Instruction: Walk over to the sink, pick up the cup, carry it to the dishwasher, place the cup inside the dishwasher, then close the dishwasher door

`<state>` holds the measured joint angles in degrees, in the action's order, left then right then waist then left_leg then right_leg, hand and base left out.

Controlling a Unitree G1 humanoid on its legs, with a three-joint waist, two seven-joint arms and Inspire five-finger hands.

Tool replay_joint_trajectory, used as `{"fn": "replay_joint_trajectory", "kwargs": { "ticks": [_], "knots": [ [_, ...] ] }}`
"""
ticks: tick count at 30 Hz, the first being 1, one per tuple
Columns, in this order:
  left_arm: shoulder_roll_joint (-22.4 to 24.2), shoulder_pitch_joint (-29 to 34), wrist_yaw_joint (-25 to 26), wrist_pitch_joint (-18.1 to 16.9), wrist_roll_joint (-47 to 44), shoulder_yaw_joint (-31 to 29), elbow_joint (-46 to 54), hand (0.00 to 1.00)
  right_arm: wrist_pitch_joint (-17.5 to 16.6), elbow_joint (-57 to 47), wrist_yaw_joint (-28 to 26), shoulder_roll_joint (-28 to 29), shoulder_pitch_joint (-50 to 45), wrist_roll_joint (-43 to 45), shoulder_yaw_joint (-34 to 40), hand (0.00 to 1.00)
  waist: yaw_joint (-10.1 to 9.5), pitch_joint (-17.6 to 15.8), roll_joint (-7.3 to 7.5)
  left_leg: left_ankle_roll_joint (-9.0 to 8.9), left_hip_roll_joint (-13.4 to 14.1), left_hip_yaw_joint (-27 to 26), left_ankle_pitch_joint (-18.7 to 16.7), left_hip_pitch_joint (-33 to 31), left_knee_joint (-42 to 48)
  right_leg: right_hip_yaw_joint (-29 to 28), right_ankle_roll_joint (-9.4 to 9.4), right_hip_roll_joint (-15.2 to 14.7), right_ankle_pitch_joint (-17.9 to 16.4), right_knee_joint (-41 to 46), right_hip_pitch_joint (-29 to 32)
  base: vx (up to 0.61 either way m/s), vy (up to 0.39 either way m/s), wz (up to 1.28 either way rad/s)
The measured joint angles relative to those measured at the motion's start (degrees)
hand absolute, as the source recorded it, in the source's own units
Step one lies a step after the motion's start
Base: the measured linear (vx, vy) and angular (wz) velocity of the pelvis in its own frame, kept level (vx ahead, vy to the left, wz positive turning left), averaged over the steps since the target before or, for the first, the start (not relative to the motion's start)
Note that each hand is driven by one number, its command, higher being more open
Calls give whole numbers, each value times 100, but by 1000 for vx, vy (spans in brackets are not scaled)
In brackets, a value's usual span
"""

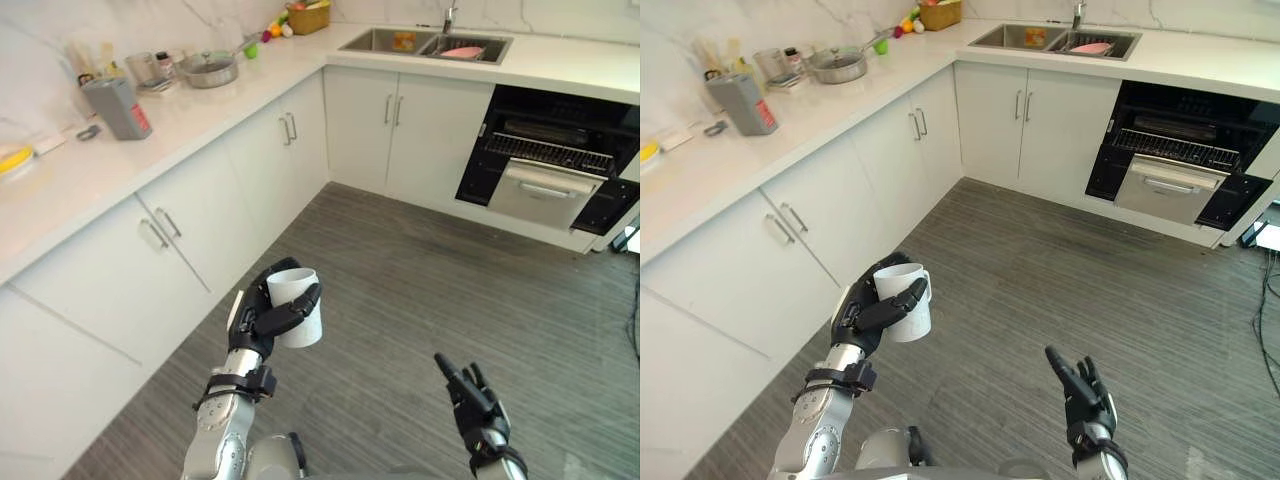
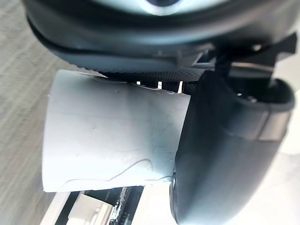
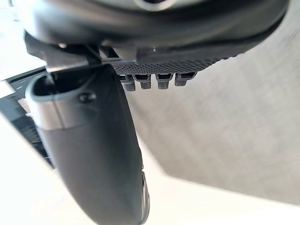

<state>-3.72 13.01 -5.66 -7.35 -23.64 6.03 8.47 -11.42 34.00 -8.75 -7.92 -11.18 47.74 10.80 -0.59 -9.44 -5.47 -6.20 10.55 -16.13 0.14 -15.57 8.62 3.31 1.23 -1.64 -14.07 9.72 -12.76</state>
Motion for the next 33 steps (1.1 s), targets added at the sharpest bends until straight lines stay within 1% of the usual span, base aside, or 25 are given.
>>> {"fn": "replay_joint_trajectory", "kwargs": {
  "ticks": [1,2,3,5,7,8,9,11,13,15,16,17,18,19,20,21,23,24,25,26,27,28,30,32,33],
  "knots": [
    [-47,-45,11,-137,58,0,20,0,-6,1,7,43,22,16,-37,100,-49,38,58,305,-96,47,620,156,204,-111,126,-110,-128,-39,-286,483,241,-41],
    [-52,-46,54,-182,85,-7,18,0,-6,0,8,58,28,42,-76,100,-32,73,129,506,-156,114,727,202,343,-130,167,-213,-156,-18,-398,713,332,-30],
    [-65,-76,161,-303,141,-69,12,0,-4,-26,12,72,106,64,-215,100,53,74,311,793,-273,92,191,176,992,-160,190,-456,-148,295,-473,586,278,-9],
    [-31,-95,291,-354,322,-205,14,0,32,-185,23,78,99,55,-279,100,48,143,454,843,-347,-55,-427,258,1676,-190,216,-723,-126,1111,-361,647,294,-27],
    [-60,-105,436,-435,600,-336,18,0,135,-303,76,165,169,38,-276,100,-8,208,719,899,-649,-366,-865,722,1688,-55,620,-1253,125,2656,166,569,249,-47],
    [-115,-140,468,-502,734,-387,27,0,142,-452,114,272,180,29,-277,100,4,199,897,977,-898,-495,-1131,1060,1651,52,762,-1733,782,3878,655,425,175,-28],
    [-125,-147,513,-503,818,-378,41,0,142,-512,123,316,161,-18,-278,100,30,222,939,1000,-971,-533,-1255,1203,1649,83,668,-1938,993,4461,901,595,188,-24],
    [-168,-151,596,-503,1037,-342,69,0,166,-661,146,420,138,-279,-418,100,163,189,851,978,-955,-556,-1571,1878,1446,397,154,-2130,682,6002,1883,565,118,-17],
    [-168,-193,598,-507,1046,-250,73,0,174,-1020,173,547,38,-361,-494,100,248,125,744,904,-906,-574,-1532,2473,869,831,68,-2026,358,5939,2541,414,60,-12],
    [-213,-281,532,-522,1008,-141,80,0,174,-1554,176,620,-99,-421,-510,100,395,115,628,812,-787,-572,-1478,2862,421,1323,115,-1741,255,4660,3013,500,20,8],
    [-273,-375,325,-560,773,-93,85,0,174,-1848,173,621,-141,-490,-494,100,454,117,630,809,-710,-559,-1476,3019,272,1626,206,-1410,401,2985,3101,466,-96,8],
    [-334,-442,121,-573,509,-40,87,0,170,-2117,172,626,-225,-523,-464,100,459,171,720,790,-738,-561,-1487,3205,140,1730,212,-1060,961,1270,3063,612,-162,3],
    [-397,-457,50,-596,326,17,92,0,155,-2348,170,633,-353,-523,-464,100,464,275,900,669,-873,-473,-1555,3355,103,1789,127,-896,1602,350,3006,548,-164,7],
    [-498,-481,24,-603,202,90,85,0,101,-2568,153,633,-527,-522,-480,100,503,374,1118,493,-1032,-307,-1669,3549,105,1679,-270,-869,2363,96,2969,588,-164,28],
    [-366,-573,-28,-618,145,192,-130,0,25,-2594,133,483,-555,-513,-432,100,599,370,875,399,-859,-140,-1881,3763,95,1617,-506,-756,2625,369,2907,531,-134,21],
    [-284,-631,-50,-581,102,332,-237,0,38,-2540,201,335,-470,-509,-367,100,590,367,665,444,-677,-101,-1873,3810,190,1569,-522,-555,2329,584,2899,486,-139,0],
    [-300,-678,-65,-610,103,576,-249,0,15,-2543,257,401,-451,-511,-325,100,539,324,594,472,-467,-179,-1844,3744,773,1530,-626,-426,1800,1064,3015,350,-180,-39],
    [-314,-679,-94,-611,112,744,-267,0,4,-2549,285,522,-472,-516,-316,100,521,287,481,609,-80,-255,-1759,3346,1866,1617,-681,-306,1516,1279,2952,392,-227,-35],
    [-290,-691,-121,-620,113,794,-268,0,-1,-2577,293,563,-474,-517,-283,100,510,250,471,752,81,-294,-1654,3139,2467,1624,-732,-328,1338,1599,2968,362,-168,-30],
    [-235,-683,-169,-628,135,858,-280,0,-4,-2623,295,573,-499,-519,-208,100,460,204,466,759,333,-411,-1262,2860,3465,1587,-663,-285,898,1878,2909,352,-160,-58],
    [-166,-561,-193,-637,272,929,-371,0,-4,-2630,299,520,-533,-520,-95,100,365,146,187,638,842,-168,238,2386,4688,1475,-639,84,742,1581,2425,380,-88,-65],
    [-166,-499,-198,-640,327,932,-406,0,-10,-2638,302,507,-549,-518,-92,100,347,174,122,494,954,-44,323,2106,5089,1465,-633,188,746,1339,2239,382,-66,-60],
    [-224,-473,-213,-645,369,935,-420,0,-15,-2697,293,537,-543,-514,16,100,356,169,132,513,1084,-131,-348,1274,5731,1345,-601,230,777,825,1751,457,-26,-32],
    [-216,-452,-207,-719,334,903,-426,0,-73,-2768,291,455,-529,-519,47,100,322,127,218,506,1073,-552,-956,955,4605,1139,-560,200,845,408,1263,478,-49,-42],
    [-196,-452,-206,-752,315,903,-426,0,-83,-2789,292,446,-513,-528,44,100,323,134,231,442,942,-552,-1015,949,3935,1095,-590,159,859,370,1156,436,-15,-46]
  ]
}}
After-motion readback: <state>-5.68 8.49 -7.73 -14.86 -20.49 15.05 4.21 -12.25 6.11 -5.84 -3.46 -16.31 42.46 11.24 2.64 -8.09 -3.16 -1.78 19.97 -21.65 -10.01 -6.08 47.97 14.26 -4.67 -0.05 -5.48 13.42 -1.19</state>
